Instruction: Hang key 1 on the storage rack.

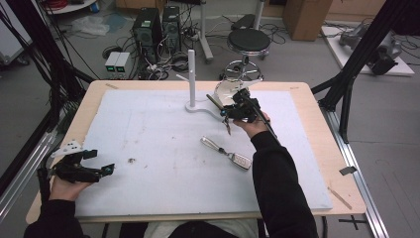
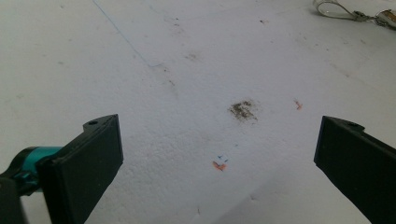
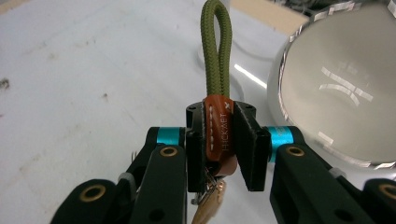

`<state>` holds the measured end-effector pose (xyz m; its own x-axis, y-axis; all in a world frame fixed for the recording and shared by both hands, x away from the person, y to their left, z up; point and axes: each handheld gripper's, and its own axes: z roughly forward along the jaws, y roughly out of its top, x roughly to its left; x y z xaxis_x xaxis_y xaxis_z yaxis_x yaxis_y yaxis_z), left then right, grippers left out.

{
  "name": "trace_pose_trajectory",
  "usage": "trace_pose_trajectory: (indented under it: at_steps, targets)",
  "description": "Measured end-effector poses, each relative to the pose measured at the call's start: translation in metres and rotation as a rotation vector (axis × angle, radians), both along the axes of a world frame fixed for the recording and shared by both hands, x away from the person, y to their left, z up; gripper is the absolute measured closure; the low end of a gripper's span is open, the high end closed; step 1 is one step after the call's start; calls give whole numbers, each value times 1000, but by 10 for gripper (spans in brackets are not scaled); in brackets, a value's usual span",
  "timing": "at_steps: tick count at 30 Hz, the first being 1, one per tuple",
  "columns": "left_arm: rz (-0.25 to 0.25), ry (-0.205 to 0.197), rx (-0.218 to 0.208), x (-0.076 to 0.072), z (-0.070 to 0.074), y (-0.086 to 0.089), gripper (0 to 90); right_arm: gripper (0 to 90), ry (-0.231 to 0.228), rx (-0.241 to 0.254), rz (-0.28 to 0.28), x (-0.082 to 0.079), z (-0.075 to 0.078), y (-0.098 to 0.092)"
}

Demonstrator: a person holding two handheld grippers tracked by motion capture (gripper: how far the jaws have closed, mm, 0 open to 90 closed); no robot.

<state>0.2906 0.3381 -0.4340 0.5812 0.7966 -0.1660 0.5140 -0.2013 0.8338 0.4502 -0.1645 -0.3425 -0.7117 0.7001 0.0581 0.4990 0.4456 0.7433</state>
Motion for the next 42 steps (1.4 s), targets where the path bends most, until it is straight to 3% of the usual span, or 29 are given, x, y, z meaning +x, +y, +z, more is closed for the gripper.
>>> trace_pose_trajectory:
  at_steps: [17,31,38,42]
  targets:
    - [1,0,-3,0,0,1,17,750,-106,-16,34,5,53,29]
    - [1,2,-3,0,0,1,17,750,-99,-7,88,11,74,48]
    - [-2,1,-1,0,0,2,17,751,-75,-4,69,19,78,53]
    - [-2,2,0,0,0,2,17,751,-61,39,48,25,77,52]
